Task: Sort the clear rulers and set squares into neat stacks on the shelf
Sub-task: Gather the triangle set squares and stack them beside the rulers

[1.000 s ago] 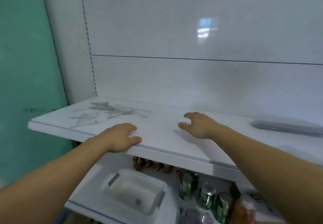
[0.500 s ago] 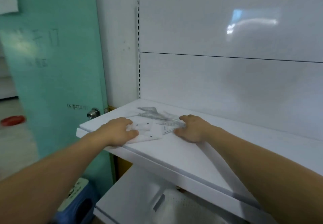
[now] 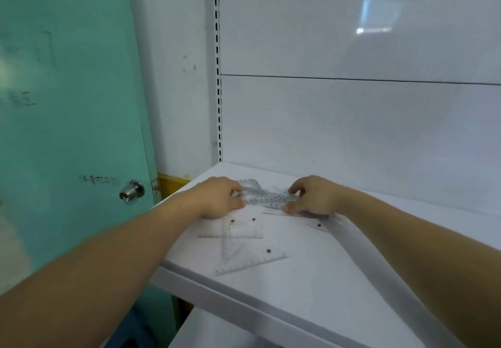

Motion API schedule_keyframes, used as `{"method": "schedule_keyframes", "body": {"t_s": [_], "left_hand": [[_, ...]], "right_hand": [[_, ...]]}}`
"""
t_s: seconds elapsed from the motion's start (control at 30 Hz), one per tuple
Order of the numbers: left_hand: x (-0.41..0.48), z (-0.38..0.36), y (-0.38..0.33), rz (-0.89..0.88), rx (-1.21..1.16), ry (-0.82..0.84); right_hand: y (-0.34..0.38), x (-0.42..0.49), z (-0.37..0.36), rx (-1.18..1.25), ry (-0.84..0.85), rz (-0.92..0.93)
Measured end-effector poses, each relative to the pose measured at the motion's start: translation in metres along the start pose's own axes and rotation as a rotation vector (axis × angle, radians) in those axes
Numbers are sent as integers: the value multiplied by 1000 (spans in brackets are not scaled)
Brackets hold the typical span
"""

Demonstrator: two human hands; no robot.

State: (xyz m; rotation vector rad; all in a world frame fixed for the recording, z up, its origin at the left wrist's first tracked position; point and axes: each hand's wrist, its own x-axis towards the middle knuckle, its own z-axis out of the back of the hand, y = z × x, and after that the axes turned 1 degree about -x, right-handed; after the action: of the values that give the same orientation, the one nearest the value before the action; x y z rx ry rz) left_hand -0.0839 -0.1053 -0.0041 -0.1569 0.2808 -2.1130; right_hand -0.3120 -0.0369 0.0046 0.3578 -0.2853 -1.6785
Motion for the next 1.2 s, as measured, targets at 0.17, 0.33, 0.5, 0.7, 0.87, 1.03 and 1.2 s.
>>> {"method": "schedule_keyframes", "body": {"t_s": [0.17,0.33,0.5,0.7,0.87,1.03,1.2], "left_hand": [[7,7,14,-160,-47,-74],[7,6,18,-233,-180,-159],[0,7,15,-268,-323,-178],[1,4,15,-220,-442,-59],[-1,3,14,-213,-379,-68],[-5,7,10,-238,-486,-127],[-5,12,-3,-324,-499,-140]], "right_hand": [[14,-15,-4,79,-84,-112],[27,-34,-9,179,-219,-207],[28,-53,-13,196,-379,-268],[27,-72,-6,146,-378,-236],[26,-85,-4,101,-425,-172],[26,-101,2,47,-410,-166],[16,-113,-1,22,-443,-272]]}}
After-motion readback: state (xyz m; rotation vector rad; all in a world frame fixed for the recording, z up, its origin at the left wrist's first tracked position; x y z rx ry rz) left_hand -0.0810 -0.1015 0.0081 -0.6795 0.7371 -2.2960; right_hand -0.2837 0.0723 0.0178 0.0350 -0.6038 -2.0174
